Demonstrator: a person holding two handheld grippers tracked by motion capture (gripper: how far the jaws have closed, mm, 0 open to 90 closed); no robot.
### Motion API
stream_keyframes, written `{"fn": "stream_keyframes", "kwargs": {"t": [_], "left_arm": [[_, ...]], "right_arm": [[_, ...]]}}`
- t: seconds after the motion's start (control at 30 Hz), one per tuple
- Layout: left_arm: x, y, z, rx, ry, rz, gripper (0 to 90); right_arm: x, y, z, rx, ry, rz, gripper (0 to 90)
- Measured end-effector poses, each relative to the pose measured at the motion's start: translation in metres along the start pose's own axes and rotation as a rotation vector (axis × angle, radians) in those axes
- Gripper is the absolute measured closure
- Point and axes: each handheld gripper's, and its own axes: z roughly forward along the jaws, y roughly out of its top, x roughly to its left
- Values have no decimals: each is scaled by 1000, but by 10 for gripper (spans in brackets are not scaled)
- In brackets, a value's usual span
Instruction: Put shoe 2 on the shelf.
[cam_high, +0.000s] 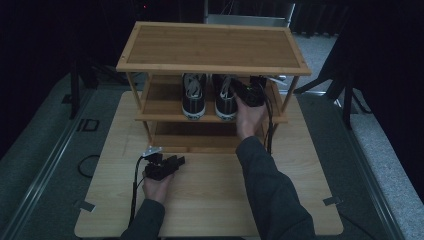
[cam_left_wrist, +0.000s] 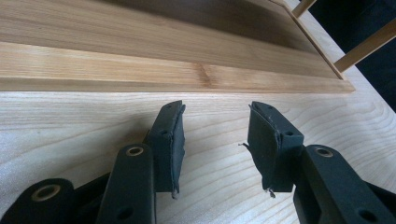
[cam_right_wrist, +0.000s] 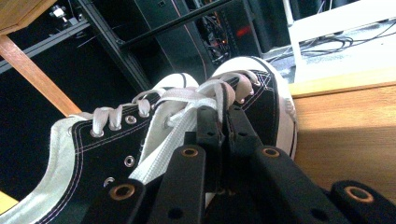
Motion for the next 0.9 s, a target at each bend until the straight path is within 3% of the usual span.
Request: {"fn": "stream_keyframes", "kwargs": {"t": [0.43, 0.9], "left_arm": [[0, 0, 0, -1, -1, -4, 564], [0, 0, 0, 0, 1, -3, 564]], "right_arm": [[4, 1, 7, -6, -5, -7, 863], [9, -2, 6, -14, 24, 34, 843]]}}
